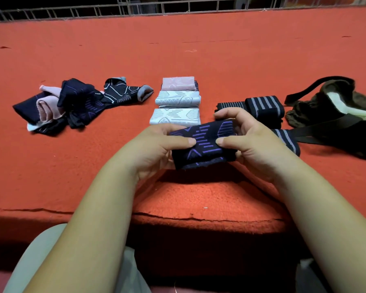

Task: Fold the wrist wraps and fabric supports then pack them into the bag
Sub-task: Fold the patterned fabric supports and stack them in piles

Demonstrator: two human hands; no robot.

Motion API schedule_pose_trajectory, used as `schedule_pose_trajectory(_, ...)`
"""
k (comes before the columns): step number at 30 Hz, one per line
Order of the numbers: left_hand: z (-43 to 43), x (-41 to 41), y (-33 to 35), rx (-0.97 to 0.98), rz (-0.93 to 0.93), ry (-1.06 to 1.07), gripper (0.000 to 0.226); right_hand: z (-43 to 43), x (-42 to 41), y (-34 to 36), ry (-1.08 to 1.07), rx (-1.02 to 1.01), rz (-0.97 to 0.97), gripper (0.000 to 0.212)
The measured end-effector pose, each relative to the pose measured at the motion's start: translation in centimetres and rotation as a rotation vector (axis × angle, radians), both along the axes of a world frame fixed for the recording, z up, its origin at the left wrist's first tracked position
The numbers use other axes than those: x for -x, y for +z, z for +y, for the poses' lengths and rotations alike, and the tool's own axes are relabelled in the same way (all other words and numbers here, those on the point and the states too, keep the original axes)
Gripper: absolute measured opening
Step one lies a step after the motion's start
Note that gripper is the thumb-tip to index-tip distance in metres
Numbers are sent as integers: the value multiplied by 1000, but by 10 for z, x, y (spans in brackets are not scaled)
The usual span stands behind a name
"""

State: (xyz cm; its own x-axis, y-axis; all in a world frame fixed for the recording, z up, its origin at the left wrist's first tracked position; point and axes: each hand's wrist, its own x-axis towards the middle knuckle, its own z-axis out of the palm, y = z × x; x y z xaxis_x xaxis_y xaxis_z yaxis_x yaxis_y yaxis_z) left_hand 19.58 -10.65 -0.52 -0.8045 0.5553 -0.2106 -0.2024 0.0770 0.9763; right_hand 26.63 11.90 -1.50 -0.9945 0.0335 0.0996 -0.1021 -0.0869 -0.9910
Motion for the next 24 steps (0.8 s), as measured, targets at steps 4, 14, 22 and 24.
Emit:
schedule_pose_trajectory(4, -1, -2, 7, 49, 77, 34, 38, 2, 3, 0, -34, -154, 27, 64)
schedule_pose_trajectory(14, -2, 13, 3, 85, 319, 428, 59, -11, 7, 0, -287, -425, 139, 38)
schedule_pose_trajectory(22, -10, 32, 13, 90, 595, 701, 16, -34, 38, 17, -403, -406, 152, 20)
schedule_pose_trajectory(24, -11, 37, 18, 83, 638, 698, 19, -38, 51, 23, -408, -414, 151, 23)
